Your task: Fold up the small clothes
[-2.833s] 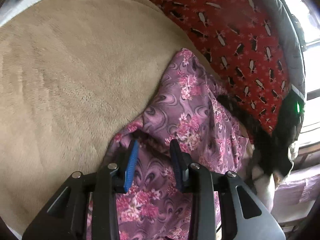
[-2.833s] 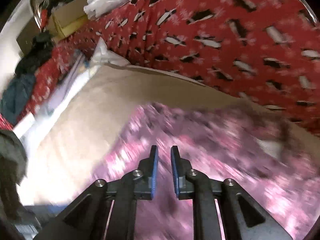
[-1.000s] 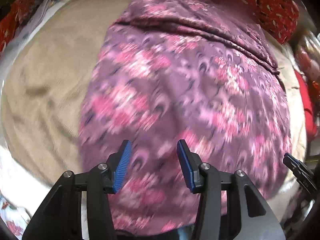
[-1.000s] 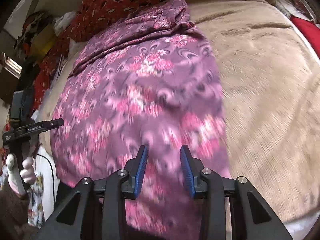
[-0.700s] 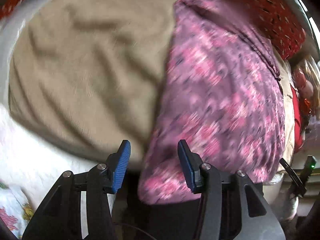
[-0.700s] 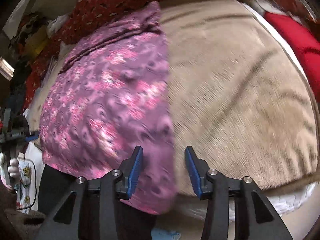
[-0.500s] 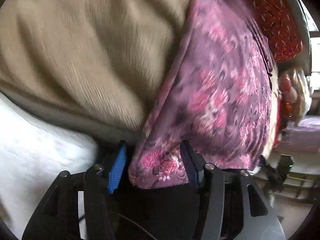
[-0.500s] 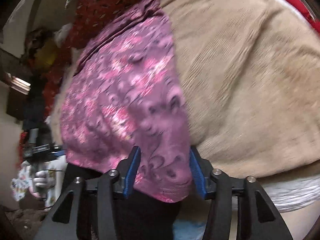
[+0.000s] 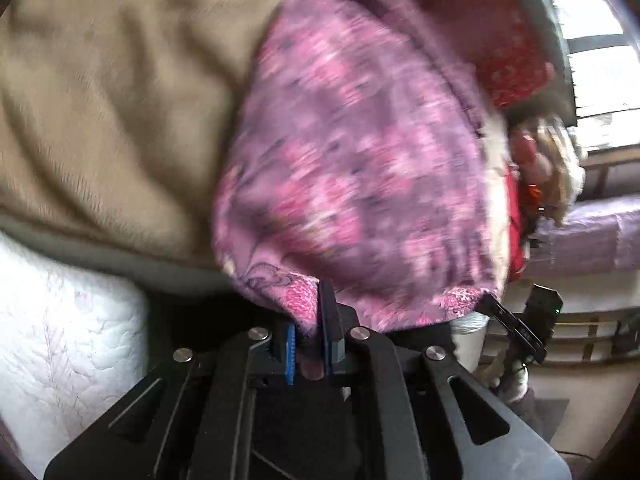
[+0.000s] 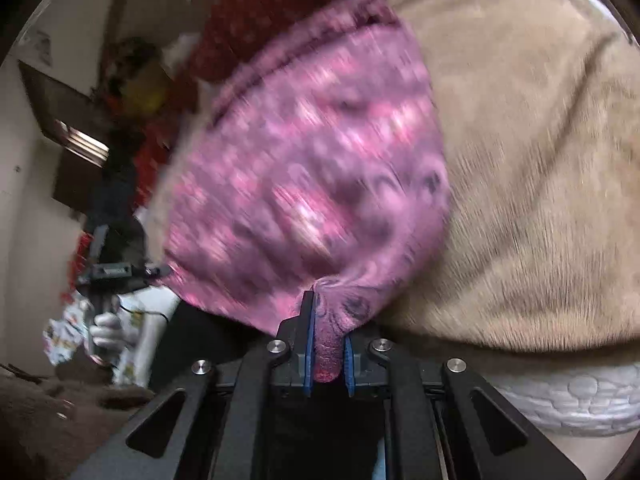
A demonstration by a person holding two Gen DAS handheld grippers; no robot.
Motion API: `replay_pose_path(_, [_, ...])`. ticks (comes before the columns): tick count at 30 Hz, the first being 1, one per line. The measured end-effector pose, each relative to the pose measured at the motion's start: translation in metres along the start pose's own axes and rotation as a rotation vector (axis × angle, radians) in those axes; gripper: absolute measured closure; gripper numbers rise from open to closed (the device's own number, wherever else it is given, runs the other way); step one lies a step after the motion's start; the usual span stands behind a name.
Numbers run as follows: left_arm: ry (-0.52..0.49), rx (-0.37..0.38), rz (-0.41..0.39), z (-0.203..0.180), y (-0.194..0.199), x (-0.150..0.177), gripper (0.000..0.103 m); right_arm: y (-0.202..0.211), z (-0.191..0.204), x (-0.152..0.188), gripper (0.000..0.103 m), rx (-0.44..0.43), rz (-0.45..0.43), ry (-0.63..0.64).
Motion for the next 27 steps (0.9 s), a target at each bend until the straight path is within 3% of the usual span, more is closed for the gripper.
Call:
replay_pose_path(9, [0.054, 0.147, -0.133, -0.034, 0.05, -0.074, 0.096, 0.022, 0.039, -0.083, 0.092, -0.128, -0.189, 0.03])
replay_pose_path(18, [0.166, 0.122, -0.192, -0.03, 0.048, -0.19, 0.096, 0.007, 0.026, -0.188, 0.092, -0.12, -0.286, 0.005])
replay_pose_path(27, [0.252, 0.131, -0.212, -0.031, 0.026, -0.31, 0.096, -0.034, -0.005, -0.3, 0.092, -0.107, -0.357, -0.052])
Point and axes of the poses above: each gripper's, at about its wrist camera, not at the fingertips, and y roughly against the way its jaws point, z to its left, x to its underside, the point moved 9 cm from there along -y, roughly the way its jaws point, and after that the axes turned 11 degrees about -x, right-handed, at the moved point
